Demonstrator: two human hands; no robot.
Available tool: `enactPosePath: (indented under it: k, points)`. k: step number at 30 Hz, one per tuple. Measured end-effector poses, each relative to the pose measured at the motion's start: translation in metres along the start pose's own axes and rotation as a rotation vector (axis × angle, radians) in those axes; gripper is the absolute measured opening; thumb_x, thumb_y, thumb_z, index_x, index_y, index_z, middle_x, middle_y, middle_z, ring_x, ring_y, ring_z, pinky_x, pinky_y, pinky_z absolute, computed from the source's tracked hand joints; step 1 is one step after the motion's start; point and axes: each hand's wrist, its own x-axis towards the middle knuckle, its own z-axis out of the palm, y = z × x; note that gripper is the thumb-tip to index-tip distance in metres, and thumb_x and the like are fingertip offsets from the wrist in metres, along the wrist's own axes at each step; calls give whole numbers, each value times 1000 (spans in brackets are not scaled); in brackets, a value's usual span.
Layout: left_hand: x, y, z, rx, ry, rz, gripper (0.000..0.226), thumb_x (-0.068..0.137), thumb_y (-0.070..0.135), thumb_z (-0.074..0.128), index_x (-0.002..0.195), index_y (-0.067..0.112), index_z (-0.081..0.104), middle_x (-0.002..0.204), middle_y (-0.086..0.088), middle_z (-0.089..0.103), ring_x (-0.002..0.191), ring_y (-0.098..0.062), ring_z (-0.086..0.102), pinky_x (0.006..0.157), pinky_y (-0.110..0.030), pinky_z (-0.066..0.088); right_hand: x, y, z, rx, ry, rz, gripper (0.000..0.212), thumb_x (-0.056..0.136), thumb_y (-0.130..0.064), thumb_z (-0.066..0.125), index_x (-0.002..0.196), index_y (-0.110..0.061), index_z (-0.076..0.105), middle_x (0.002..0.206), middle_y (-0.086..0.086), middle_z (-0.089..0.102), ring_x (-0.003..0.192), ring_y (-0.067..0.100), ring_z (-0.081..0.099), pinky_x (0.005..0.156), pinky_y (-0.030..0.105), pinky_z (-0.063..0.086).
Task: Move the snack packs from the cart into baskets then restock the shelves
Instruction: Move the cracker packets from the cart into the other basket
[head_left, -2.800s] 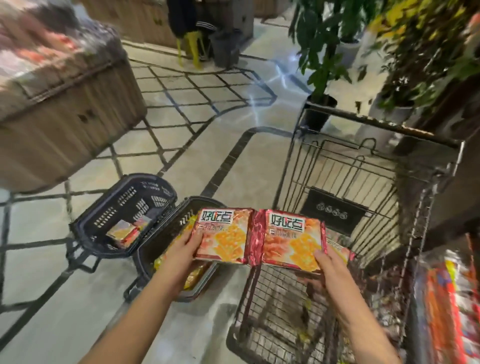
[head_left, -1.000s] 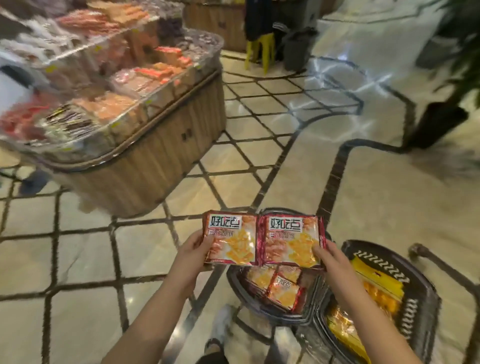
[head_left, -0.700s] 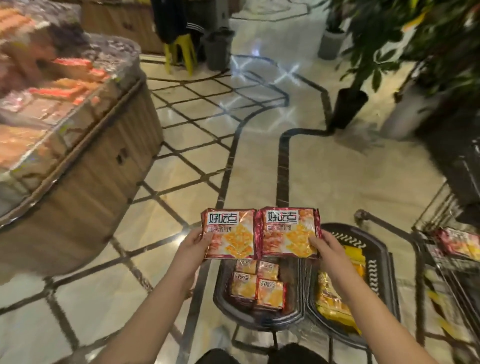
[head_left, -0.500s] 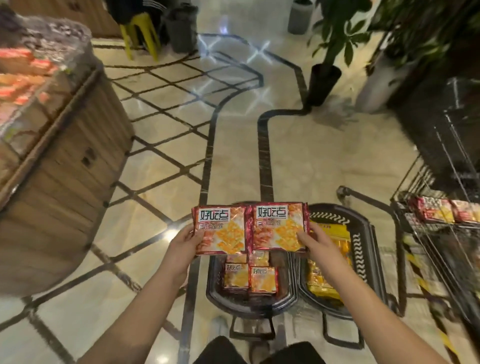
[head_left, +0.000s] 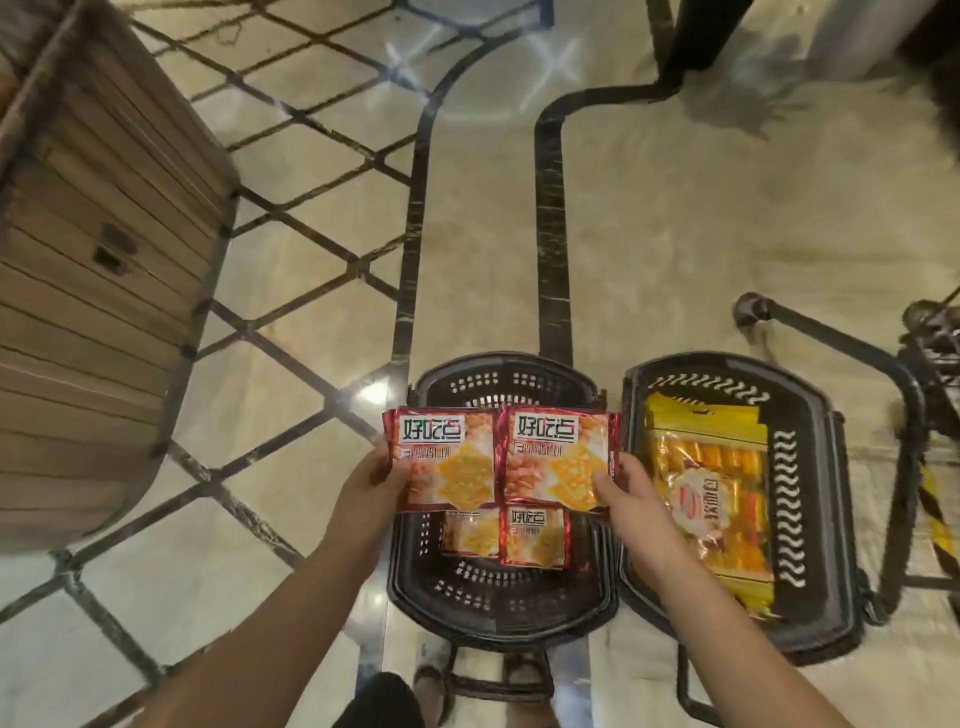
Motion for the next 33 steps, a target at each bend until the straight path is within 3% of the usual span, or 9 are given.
enactPosePath:
  k: [4,9,13,16,19,26,30,33]
  points:
    - [60,-49,24,30,68,-57,18,103,27,60,117,22,70,109,-3,79,103,-27,75,98,-50,56,63,46,22,-27,55,67,33,106,-31,49,139,-30,49,123,-5,67,111,16,64,100,46,52]
    - [141,-118,57,115,100,-98,21,105,26,57,124,25,67,112,-1,77,97,-16,74,93,-42,59,139,106,53,-52,148,114,42,108,-33,45,149,-28,41,135,-2,60,120,19,59,88,33,48]
    - [192,-161,77,175,116,-137,19,108,26,52,122,32,62,108,11,73,97,-6,70,73,-20,55,182,138,86,-194,248,83,34,107,-29,46,141,-29,47,127,3,62,115,25,61,95,40,50]
    - [221,-186,86,217,147,-179,23,107,29,51,128,32,60,116,9,71,103,-10,69,87,-35,59,202,155,113,-335,298,4,33,106,-20,45,138,-19,49,126,8,56,107,23,56,86,32,41]
    - [242,-207,91,249,158,-205,27,106,29,53,133,32,60,119,8,71,105,-13,69,92,-44,59,215,167,132,-358,341,-53,35,106,-13,43,141,-14,45,127,8,50,108,19,50,91,29,38]
    - [285,-236,103,323,185,-255,43,109,32,47,151,30,43,122,5,63,92,-9,64,65,-26,53,259,196,136,-323,270,87,30,108,-16,40,137,-16,45,118,-1,43,102,16,47,88,30,37]
    - [304,-248,110,383,177,-278,37,109,27,45,146,32,47,129,0,64,113,-23,65,94,-48,58,281,210,133,-350,183,129,28,107,-17,41,135,-18,45,122,4,52,101,20,53,83,33,42]
    - [317,-256,112,442,169,-304,35,109,21,44,143,27,50,130,-3,63,118,-26,63,100,-47,54,292,216,133,-383,152,168,23,107,-19,41,130,-22,44,121,8,58,101,24,61,81,38,51]
